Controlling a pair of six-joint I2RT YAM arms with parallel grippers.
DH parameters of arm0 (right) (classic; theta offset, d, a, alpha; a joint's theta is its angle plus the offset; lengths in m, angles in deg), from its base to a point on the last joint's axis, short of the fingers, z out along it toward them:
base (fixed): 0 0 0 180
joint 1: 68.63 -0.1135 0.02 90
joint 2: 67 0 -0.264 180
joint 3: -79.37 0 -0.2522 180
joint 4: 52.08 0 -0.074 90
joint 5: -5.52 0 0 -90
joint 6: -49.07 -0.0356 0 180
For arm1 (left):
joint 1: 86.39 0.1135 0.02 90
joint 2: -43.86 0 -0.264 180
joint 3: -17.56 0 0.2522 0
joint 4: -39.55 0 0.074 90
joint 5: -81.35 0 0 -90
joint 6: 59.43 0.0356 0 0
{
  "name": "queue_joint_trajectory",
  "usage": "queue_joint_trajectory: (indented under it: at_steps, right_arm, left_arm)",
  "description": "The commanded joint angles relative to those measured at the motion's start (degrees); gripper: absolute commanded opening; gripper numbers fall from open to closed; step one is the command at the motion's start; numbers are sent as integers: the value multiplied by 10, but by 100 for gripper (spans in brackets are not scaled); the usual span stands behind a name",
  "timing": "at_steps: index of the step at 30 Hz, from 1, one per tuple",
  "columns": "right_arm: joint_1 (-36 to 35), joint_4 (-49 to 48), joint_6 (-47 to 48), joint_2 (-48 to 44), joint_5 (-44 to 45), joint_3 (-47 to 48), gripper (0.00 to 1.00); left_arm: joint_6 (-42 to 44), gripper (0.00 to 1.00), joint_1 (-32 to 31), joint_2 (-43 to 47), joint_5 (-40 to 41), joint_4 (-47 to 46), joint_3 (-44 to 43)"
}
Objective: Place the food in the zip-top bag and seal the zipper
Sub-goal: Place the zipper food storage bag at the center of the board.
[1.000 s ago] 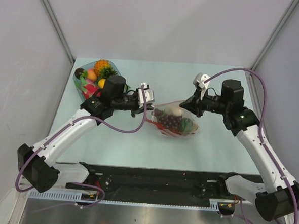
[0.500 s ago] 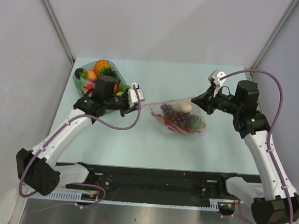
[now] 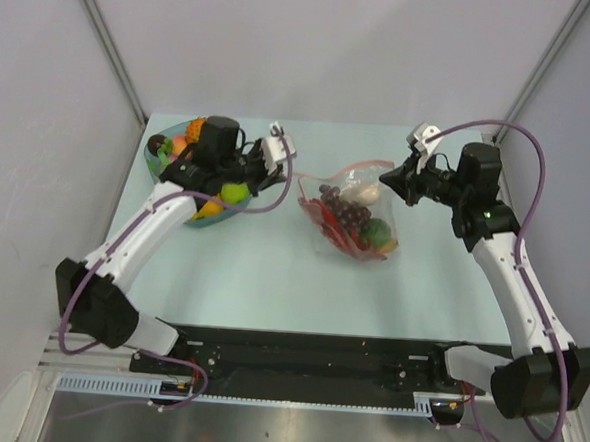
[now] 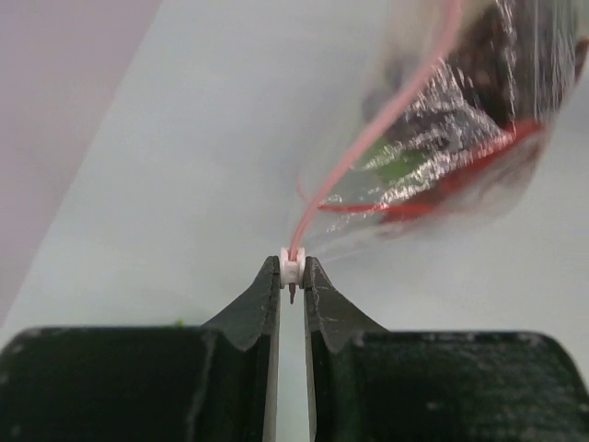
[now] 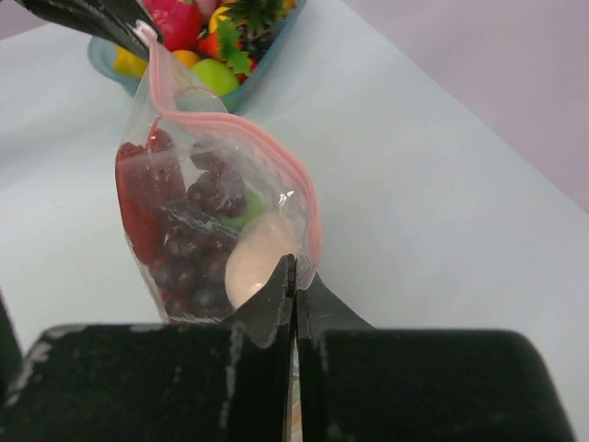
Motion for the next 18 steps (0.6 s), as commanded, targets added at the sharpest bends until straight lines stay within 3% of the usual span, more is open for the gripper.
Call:
queue_joint_trajectory:
  at_steps: [1, 5, 8, 10, 18]
  right_arm:
    - [7, -134, 40, 62, 26, 72, 0]
    - [10, -161, 52, 102, 18, 108, 0]
    - [11, -174, 66, 103, -9, 102, 0]
    - [4, -129, 88, 87, -34, 82, 0]
    - [-80, 56, 341, 12, -11, -152, 0]
  left_arm:
    - [-44, 0, 8, -69, 42, -68, -114]
    - [-17, 0, 9, -92, 54, -69, -176]
    - [-1, 0, 9, -79, 40, -62, -162]
    - [7, 0, 8, -58, 23, -51, -138]
    - [47, 1, -44, 41, -36, -3, 128]
